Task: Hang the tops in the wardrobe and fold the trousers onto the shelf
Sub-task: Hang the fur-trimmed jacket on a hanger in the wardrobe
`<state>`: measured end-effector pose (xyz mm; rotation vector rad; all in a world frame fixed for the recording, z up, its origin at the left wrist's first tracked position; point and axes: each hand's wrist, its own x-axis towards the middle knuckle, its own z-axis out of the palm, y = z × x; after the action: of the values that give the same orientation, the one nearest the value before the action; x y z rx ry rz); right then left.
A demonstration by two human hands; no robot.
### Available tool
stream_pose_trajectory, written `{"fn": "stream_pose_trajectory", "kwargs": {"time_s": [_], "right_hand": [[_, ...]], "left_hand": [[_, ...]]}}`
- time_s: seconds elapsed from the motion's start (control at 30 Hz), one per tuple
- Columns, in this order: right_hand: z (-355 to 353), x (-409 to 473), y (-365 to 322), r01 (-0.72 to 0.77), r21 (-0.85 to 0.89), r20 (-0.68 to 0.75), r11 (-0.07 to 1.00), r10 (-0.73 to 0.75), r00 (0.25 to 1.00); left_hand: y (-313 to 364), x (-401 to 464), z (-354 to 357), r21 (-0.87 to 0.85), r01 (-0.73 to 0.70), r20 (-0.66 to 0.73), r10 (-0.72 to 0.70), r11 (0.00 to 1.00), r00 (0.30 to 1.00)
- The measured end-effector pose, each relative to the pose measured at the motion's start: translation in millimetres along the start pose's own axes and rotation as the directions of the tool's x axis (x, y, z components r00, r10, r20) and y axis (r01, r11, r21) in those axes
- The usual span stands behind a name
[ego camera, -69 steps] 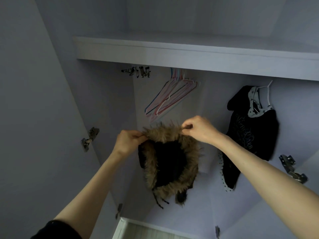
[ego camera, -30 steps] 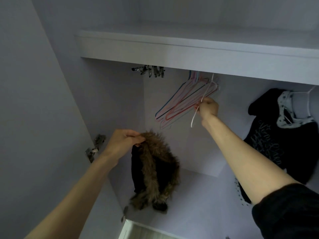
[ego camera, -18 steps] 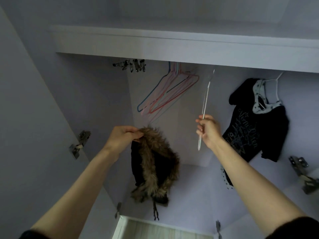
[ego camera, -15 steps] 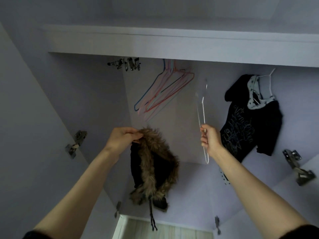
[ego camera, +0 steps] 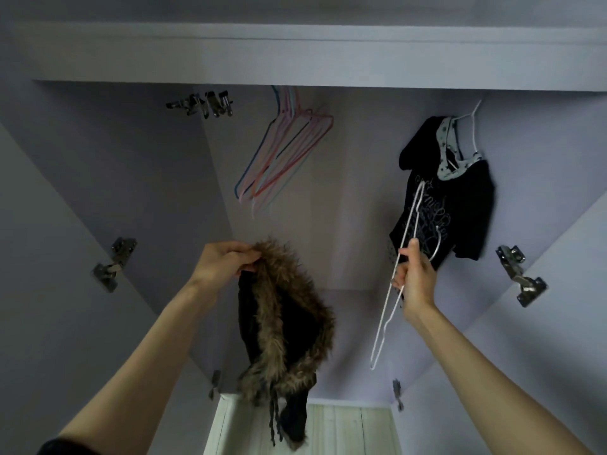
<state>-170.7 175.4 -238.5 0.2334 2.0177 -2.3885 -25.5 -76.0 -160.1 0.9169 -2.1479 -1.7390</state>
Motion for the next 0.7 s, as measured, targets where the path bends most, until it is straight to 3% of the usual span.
{"fn": "stream_pose_trajectory", "kwargs": {"time_s": [0.1,0.27,0.37,0.47,0.6,0.7], "right_hand": [[-9,8,9,-0.133,-0.076,-0.045,0.988,0.13,0.99],[-8,7,12,-0.195,-0.071,0.08,0.978,0.201,0.976],[-3,3,3,-0.263,0.182,0.095,0.947,0.25,0.964],[3,2,-10,-0.384,0.474,0.313,0.792,0.256,0.914],[24,-7,-16,-0.443,0.503,0.455,0.742,0.209,0.866],[42,-15,-12,-0.463,0.427,0.437,0.777,0.271,0.858]], "left_hand": [[-2,-2,3,0.012,0.011,0.016,-0.011,1.0,1.0],[0,-5,0,0.01,0.04,-0.013,-0.04,0.999,0.999],[5,-6,-2,0.013,0.068,-0.04,-0.067,0.998,0.997],[11,-6,-5,0.002,0.072,-0.013,-0.072,0.997,0.997],[21,-3,-10,0.029,0.027,0.067,-0.029,0.999,0.997],[30,-2,-15,0.033,-0.039,0.123,0.035,0.999,0.992]]}}
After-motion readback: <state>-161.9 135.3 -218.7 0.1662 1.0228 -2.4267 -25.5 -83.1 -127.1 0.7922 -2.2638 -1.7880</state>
